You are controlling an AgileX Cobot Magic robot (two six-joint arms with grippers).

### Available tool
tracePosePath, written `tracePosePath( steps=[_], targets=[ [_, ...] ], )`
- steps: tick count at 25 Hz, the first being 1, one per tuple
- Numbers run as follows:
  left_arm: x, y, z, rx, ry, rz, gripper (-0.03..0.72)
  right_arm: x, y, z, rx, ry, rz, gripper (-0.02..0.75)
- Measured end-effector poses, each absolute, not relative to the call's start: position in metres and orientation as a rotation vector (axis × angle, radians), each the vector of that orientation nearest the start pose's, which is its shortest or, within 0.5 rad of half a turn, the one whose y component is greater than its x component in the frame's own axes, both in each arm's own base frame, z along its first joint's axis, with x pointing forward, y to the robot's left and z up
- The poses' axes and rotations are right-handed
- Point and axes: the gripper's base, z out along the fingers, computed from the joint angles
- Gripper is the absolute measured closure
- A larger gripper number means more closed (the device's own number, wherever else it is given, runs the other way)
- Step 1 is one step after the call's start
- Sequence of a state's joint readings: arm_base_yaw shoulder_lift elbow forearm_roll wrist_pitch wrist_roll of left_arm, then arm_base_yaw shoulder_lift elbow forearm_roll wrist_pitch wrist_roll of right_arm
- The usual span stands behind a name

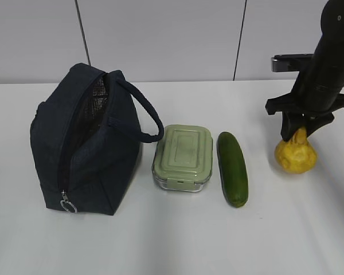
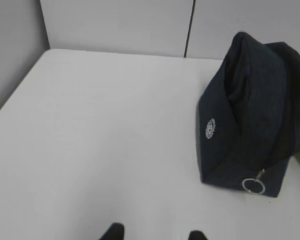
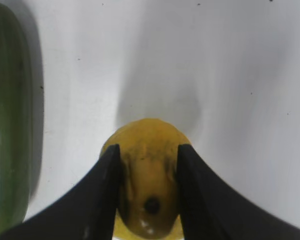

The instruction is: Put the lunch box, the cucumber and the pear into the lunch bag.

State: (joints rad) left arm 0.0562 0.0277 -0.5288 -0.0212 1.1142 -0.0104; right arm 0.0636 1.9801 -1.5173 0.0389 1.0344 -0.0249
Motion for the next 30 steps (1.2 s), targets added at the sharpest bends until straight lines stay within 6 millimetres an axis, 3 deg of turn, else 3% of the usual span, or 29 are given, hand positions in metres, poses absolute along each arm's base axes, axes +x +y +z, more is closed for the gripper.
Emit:
tracePosePath(
  steps=[3,8,12,19,30],
  targets=[
    [0.011,-0.006,0.289,-0.071,2.127,-0.082,0.446,0.402,0.029,0.205,-0.112,2.985,0.060,0.471],
    [0.059,-0.020,0.308,-0.063,2.090,-0.324,0.446,0.402,0.029,0.205,-0.116,2.989,0.061,0.472],
    [0.104,-0.024,0.304,-0.019,2.217,-0.416,0.426,0.402,0.029,0.205,-0.115,2.991,0.063,0.472],
    [0.167,-0.027,0.289,0.004,2.322,-0.513,0.284,0.401,0.029,0.205,-0.115,2.992,0.063,0.472],
    [0.246,-0.037,0.271,0.192,2.379,-0.702,0.274,0.401,0.030,0.205,-0.108,2.993,0.080,0.472]
  ],
)
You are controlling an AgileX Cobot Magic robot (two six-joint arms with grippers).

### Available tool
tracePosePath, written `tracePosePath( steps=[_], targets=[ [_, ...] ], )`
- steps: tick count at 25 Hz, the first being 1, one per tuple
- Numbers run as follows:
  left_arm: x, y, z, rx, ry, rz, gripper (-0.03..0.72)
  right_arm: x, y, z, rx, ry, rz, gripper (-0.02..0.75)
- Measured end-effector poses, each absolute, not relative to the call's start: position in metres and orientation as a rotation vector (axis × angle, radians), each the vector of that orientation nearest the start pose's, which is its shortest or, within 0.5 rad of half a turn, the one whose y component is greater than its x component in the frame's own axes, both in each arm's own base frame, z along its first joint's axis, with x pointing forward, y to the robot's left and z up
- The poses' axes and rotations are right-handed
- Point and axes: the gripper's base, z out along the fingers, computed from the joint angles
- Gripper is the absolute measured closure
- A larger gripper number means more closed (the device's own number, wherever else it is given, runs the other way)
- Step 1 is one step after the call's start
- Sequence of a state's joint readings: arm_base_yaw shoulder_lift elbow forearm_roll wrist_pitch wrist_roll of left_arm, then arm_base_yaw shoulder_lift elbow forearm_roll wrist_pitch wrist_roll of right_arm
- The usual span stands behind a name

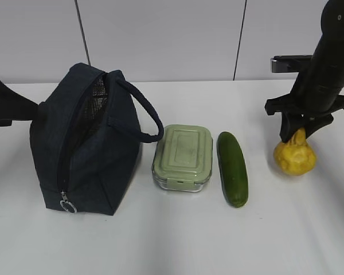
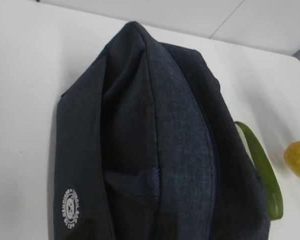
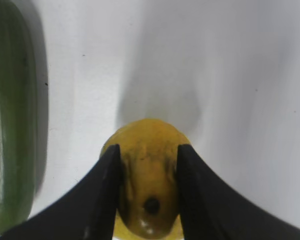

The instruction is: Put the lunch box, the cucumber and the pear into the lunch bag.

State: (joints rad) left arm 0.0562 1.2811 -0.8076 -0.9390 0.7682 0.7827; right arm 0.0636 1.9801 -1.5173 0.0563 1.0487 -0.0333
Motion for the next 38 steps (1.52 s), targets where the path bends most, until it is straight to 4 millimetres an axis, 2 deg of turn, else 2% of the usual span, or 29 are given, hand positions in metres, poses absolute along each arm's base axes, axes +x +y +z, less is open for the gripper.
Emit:
tracePosePath(
  steps=[4,7,9,14,18,24,27,31,38],
  targets=[
    [0.259,-0.038,0.254,0.212,2.440,-0.728,0.274,0.402,0.031,0.205,-0.104,2.990,0.088,0.472],
    [0.262,-0.048,0.246,0.269,2.464,-0.743,0.291,0.402,0.031,0.205,-0.101,2.990,0.095,0.472],
    [0.262,-0.058,0.243,0.323,2.470,-0.741,0.340,0.402,0.031,0.205,-0.100,2.989,0.097,0.472],
    [0.263,-0.069,0.241,0.360,2.451,-0.708,0.547,0.402,0.031,0.205,-0.100,2.989,0.097,0.472],
    [0.264,-0.068,0.241,0.356,2.446,-0.697,0.589,0.402,0.031,0.205,-0.102,2.989,0.097,0.472],
    [0.264,-0.068,0.242,0.363,2.449,-0.699,0.580,0.402,0.031,0.205,-0.102,2.989,0.097,0.472],
    [0.263,-0.068,0.241,0.370,2.452,-0.699,0.522,0.402,0.031,0.205,-0.109,2.988,0.097,0.472],
    [0.263,-0.067,0.241,0.367,2.453,-0.700,0.398,0.402,0.031,0.205,-0.114,2.986,0.096,0.472],
    [0.262,-0.053,0.249,0.316,2.437,-0.691,0.367,0.402,0.030,0.205,-0.117,2.986,0.096,0.472]
  ],
)
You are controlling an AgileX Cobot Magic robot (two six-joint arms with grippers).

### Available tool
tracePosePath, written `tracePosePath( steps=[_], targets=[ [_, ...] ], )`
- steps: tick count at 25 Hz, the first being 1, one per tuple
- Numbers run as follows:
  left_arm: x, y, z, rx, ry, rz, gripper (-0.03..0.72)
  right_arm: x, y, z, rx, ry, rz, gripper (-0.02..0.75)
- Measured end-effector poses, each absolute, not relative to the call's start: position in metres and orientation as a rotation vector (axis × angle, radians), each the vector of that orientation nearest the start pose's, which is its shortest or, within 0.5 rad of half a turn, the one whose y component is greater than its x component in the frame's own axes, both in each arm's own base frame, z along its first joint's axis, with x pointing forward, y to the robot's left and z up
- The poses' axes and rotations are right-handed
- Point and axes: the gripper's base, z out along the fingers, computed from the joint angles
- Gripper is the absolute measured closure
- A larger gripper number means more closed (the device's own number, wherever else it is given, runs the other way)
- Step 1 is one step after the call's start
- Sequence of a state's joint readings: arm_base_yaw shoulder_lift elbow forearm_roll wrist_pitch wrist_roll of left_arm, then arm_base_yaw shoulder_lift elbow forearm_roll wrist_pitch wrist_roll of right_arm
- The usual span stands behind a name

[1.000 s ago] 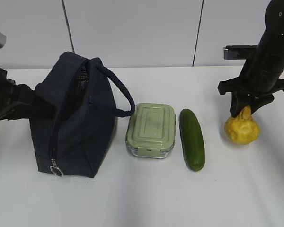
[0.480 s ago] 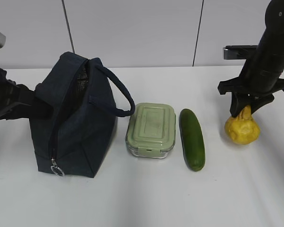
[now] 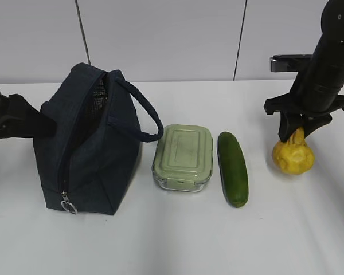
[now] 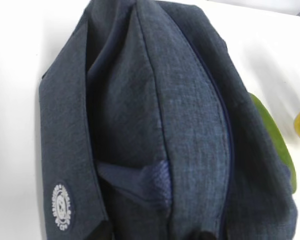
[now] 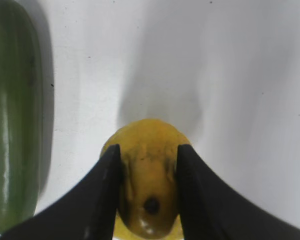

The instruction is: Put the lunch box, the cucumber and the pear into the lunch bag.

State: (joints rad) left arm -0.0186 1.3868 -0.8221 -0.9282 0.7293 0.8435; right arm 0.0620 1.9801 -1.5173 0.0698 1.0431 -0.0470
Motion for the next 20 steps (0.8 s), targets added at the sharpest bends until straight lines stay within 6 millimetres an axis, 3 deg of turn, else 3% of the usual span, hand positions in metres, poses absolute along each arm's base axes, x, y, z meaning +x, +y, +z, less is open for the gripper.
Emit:
tracePosePath(
  steps=[8,20],
  targets=[
    [0.2587,-0.0551,0.2495,0.329,2.447,-0.729,0.399,0.4020,0.0305,0.2054,-0.117,2.984,0.096,0.473],
    [0.2587,-0.0550,0.2494,0.332,2.447,-0.727,0.579,0.4022,0.0310,0.2055,-0.116,2.981,0.104,0.473]
  ],
)
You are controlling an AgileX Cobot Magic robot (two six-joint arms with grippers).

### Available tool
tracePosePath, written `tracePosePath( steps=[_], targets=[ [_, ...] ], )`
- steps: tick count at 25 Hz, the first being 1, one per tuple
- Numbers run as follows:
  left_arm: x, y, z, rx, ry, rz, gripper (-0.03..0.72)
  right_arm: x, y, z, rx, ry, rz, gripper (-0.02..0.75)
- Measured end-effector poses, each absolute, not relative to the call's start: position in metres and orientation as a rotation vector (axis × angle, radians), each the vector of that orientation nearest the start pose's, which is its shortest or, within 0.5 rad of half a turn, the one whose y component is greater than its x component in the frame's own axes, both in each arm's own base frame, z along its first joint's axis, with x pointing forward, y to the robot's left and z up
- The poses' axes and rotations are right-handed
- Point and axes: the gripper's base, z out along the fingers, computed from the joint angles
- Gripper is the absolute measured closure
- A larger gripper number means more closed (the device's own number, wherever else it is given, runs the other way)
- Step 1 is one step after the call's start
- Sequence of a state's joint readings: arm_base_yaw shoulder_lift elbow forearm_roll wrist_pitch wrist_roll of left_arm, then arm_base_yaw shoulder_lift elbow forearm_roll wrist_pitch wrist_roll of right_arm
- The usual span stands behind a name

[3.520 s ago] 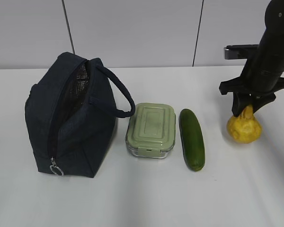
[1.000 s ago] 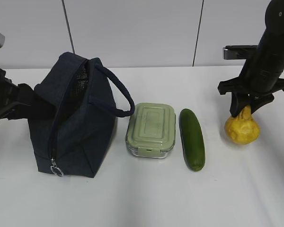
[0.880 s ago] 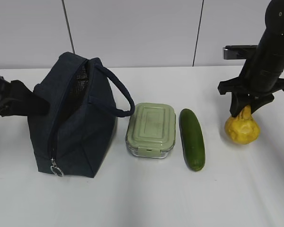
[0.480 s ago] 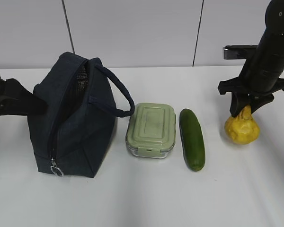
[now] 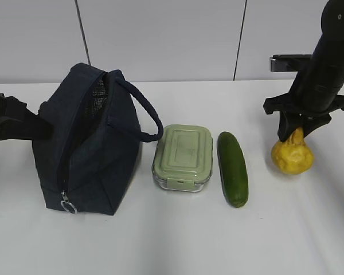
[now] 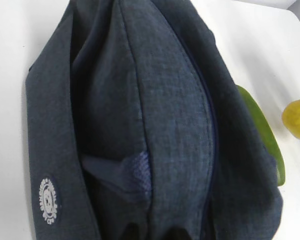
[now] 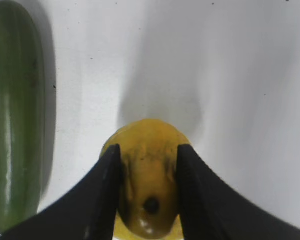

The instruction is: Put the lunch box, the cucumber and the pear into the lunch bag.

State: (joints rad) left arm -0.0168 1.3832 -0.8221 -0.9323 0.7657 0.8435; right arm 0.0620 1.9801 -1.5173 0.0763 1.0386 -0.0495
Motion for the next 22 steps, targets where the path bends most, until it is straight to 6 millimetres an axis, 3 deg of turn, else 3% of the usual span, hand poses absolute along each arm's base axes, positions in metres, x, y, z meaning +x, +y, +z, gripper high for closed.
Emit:
tracePosePath(
  steps=[5,11,22],
  targets=[
    [0.259,-0.055,0.249,0.335,2.449,-0.724,0.675,0.402,0.031,0.205,-0.116,2.981,0.104,0.473],
    [0.259,-0.053,0.249,0.325,2.448,-0.724,0.685,0.404,0.031,0.208,-0.133,2.971,0.103,0.473],
    [0.260,-0.043,0.247,0.222,2.445,-0.742,0.685,0.414,0.034,0.231,-0.151,2.916,0.136,0.474]
  ],
)
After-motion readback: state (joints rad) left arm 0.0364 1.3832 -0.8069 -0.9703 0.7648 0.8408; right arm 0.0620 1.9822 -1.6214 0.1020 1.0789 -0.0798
